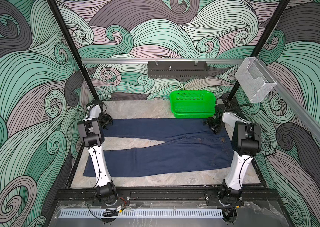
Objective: Fold and stack the trousers
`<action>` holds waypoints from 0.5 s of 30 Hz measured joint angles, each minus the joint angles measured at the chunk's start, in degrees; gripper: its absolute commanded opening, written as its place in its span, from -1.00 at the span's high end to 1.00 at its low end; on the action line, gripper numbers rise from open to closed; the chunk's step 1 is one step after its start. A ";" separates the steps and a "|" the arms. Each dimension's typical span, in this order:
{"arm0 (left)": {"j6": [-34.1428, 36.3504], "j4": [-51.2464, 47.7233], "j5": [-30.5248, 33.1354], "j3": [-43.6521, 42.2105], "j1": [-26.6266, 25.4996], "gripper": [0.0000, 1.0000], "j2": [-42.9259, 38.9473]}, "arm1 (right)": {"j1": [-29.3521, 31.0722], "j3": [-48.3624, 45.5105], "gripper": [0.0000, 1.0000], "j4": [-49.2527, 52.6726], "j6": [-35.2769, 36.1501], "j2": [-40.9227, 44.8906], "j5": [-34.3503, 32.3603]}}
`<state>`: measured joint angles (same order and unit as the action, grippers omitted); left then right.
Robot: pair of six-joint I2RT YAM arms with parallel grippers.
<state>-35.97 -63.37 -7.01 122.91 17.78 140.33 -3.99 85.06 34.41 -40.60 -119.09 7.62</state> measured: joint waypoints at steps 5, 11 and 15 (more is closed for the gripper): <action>0.48 -1.73 -2.60 7.74 0.46 -0.03 4.26 | -0.07 0.20 -0.54 0.24 -1.07 0.00 -0.17; 0.68 -2.10 -5.79 9.86 0.28 -0.13 5.42 | -3.13 -0.04 -0.55 1.38 -1.88 0.33 -1.79; 1.05 -3.67 -7.82 10.14 -0.13 -0.35 5.44 | -4.90 -2.62 -0.56 1.90 -1.88 2.14 -3.10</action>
<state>-34.92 -67.05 -14.83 133.05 17.65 145.77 -8.88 82.43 36.32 -42.48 -116.95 4.51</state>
